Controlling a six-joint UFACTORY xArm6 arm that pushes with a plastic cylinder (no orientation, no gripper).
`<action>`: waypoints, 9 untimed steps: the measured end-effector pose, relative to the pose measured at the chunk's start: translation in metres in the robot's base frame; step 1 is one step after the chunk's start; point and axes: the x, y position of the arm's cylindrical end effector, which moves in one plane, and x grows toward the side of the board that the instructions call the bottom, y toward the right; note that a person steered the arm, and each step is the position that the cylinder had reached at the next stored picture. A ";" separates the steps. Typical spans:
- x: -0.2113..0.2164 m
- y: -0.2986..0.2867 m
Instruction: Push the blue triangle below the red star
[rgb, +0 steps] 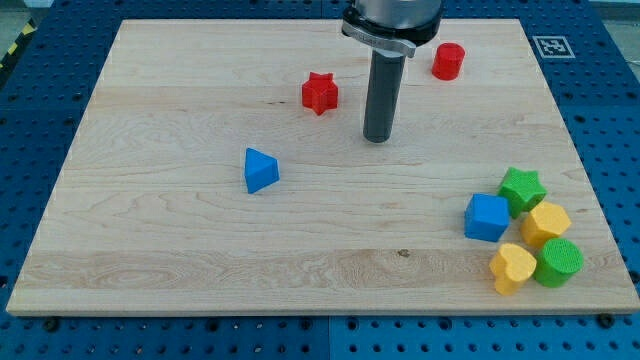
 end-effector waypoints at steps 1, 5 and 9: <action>-0.001 -0.048; 0.056 -0.187; 0.074 -0.084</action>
